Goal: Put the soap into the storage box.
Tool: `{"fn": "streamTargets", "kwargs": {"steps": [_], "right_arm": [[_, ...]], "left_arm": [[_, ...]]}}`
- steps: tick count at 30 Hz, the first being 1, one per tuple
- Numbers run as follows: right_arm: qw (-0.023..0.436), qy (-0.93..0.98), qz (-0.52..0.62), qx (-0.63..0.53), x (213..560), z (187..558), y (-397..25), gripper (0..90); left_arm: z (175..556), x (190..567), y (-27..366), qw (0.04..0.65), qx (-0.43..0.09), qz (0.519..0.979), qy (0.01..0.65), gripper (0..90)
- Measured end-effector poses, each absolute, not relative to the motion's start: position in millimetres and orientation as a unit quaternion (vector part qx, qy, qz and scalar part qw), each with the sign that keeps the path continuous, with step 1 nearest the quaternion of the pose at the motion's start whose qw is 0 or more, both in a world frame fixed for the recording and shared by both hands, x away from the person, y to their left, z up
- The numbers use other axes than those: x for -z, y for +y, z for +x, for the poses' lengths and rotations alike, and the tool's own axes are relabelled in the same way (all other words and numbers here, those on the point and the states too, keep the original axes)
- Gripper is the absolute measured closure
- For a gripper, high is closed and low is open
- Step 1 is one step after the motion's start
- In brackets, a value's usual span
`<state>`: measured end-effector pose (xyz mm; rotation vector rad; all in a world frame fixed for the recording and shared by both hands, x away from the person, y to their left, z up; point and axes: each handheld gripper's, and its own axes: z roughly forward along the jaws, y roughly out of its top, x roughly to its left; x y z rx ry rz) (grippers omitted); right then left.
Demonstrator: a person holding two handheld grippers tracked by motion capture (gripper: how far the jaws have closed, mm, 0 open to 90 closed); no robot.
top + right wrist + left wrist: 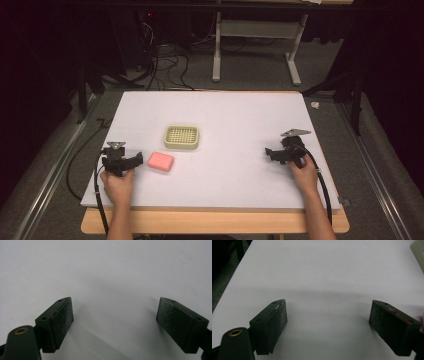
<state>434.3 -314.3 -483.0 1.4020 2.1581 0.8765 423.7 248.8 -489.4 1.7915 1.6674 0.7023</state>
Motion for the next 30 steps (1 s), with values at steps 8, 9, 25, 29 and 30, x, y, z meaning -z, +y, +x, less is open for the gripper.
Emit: {"fn": "streamTargets", "kwargs": {"steps": [8, 9, 25, 29, 30], "right_arm": [[0.21, 0.776, 0.504, -0.315, 483.0, 434.3, -314.3, 14.6], [0.21, 0.776, 0.504, -0.315, 483.0, 434.4, -314.3, 14.6], [0.21, 0.776, 0.504, -0.315, 483.0, 434.4, -314.2, 14.5], [0.21, 0.776, 0.504, -0.315, 483.0, 434.4, -314.3, 14.5], [0.21, 0.776, 0.504, -0.315, 483.0, 434.4, -314.2, 14.6]], "left_arm": [[424.4, 489.1, 249.2, 0.293, -0.261, 0.673, 0.627, 15.5], [424.6, 488.9, 249.4, 0.293, -0.259, 0.673, 0.627, 15.6], [425.3, 488.3, 249.8, 0.294, -0.256, 0.673, 0.629, 15.6], [424.4, 487.7, 251.8, 0.303, -0.251, 0.67, 0.629, 14.9], [424.4, 487.7, 251.8, 0.303, -0.251, 0.67, 0.629, 14.8]]}}
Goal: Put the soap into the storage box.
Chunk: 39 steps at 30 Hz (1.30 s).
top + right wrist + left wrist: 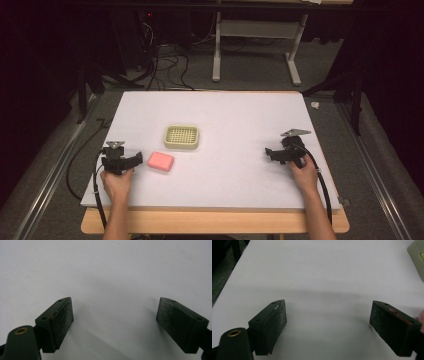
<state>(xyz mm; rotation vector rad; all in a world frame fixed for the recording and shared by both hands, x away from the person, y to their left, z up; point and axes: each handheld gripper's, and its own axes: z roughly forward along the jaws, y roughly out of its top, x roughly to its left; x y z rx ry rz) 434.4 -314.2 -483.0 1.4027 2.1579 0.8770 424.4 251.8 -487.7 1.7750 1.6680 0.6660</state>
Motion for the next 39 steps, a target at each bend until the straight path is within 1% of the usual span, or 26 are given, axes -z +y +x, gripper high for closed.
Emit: {"fn": "streamTargets", "kwargs": {"steps": [5, 10, 26, 39], "right_arm": [[0.21, 0.776, 0.504, -0.315, 483.0, 434.4, -314.3, 14.6], [0.21, 0.776, 0.504, -0.315, 483.0, 434.4, -314.3, 14.5], [0.21, 0.776, 0.504, -0.315, 483.0, 434.4, -314.3, 14.6], [0.21, 0.776, 0.505, -0.315, 483.0, 434.4, -314.3, 14.6]], "left_arm": [[423.5, 487.1, 254.9, 0.312, -0.247, 0.664, 0.633, 13.9], [420.0, 484.6, 255.2, 0.319, -0.256, 0.665, 0.625, 13.9], [407.1, 465.4, 258.3, 0.349, -0.259, 0.666, 0.607, 12.0], [398.6, 454.4, 246.0, 0.368, -0.248, 0.68, 0.583, 8.0]]}}
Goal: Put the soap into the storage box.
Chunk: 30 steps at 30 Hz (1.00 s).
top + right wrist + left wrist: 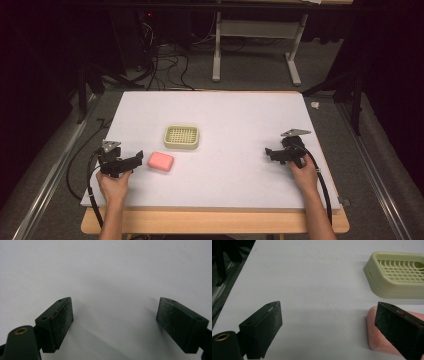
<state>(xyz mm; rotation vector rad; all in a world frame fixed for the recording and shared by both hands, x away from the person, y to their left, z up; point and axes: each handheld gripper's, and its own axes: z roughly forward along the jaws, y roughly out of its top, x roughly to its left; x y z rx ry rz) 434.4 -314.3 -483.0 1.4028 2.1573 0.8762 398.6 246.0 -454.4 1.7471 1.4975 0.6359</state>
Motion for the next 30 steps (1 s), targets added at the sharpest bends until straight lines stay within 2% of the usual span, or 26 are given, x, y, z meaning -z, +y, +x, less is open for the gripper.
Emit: {"fn": "streamTargets", "kwargs": {"steps": [15, 30], "right_arm": [[0.21, 0.776, 0.504, -0.315, 483.0, 434.4, -314.2, 14.6], [0.21, 0.776, 0.504, -0.315, 483.0, 434.4, -314.3, 14.6]], "left_arm": [[385.2, 441.8, 215.5, 0.384, -0.232, 0.708, 0.546, 4.1], [382.6, 451.4, 181.6, 0.372, -0.216, 0.737, 0.521, 0.8]]}}
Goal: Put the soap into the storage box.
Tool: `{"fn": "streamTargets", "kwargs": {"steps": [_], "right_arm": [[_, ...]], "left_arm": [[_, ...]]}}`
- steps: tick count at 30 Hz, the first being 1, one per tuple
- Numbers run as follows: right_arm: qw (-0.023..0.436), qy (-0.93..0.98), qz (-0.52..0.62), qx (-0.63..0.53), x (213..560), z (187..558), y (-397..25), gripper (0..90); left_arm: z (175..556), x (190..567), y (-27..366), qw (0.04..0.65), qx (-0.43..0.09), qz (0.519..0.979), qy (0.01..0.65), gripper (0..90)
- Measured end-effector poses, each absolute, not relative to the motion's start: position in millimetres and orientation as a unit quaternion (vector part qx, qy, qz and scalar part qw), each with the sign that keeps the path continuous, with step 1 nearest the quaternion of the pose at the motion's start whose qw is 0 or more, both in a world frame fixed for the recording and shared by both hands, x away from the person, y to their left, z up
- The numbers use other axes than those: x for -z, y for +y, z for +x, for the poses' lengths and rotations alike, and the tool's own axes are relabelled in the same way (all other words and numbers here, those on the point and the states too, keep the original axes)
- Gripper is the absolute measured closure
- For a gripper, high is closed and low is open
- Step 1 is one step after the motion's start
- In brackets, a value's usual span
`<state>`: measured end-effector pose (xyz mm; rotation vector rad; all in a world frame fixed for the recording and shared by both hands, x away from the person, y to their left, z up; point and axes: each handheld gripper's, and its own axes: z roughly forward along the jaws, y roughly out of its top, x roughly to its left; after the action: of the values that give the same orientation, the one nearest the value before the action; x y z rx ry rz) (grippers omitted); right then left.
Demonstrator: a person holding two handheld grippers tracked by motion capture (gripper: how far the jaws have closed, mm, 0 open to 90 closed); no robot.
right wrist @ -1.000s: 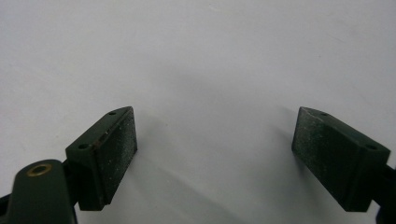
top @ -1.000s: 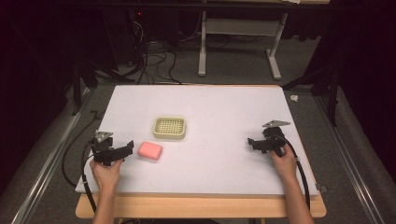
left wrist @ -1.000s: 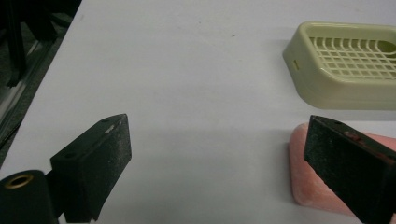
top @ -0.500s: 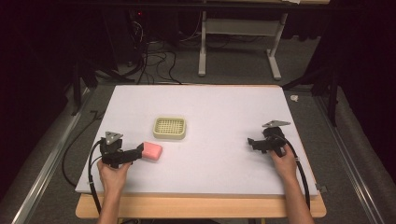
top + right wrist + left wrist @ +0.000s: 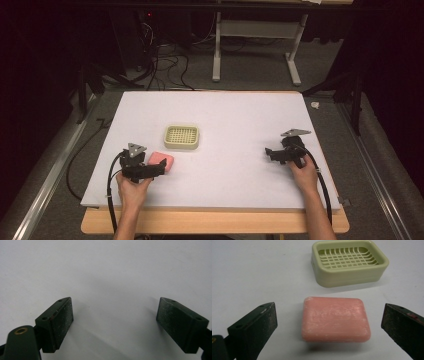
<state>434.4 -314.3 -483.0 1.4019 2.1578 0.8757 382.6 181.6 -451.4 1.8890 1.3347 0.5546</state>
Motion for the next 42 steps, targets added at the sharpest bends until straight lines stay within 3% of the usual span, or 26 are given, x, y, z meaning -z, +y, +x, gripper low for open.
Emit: {"fn": "streamTargets", "kwargs": {"steps": [29, 35, 42], "right_arm": [[0.21, 0.776, 0.504, -0.315, 483.0, 434.4, -314.3, 14.5], [0.21, 0.776, 0.504, -0.315, 483.0, 434.4, -314.3, 14.6], [0.21, 0.776, 0.504, -0.315, 483.0, 434.4, -314.3, 14.6]], "left_arm": [[399.3, 479.8, 159.8, 0.322, -0.209, 0.762, 0.521, 0.9], [400.6, 483.9, 160.5, 0.317, -0.21, 0.761, 0.525, 3.5], [400.0, 485.0, 160.1, 0.317, -0.213, 0.765, 0.519, 12.6]]}}
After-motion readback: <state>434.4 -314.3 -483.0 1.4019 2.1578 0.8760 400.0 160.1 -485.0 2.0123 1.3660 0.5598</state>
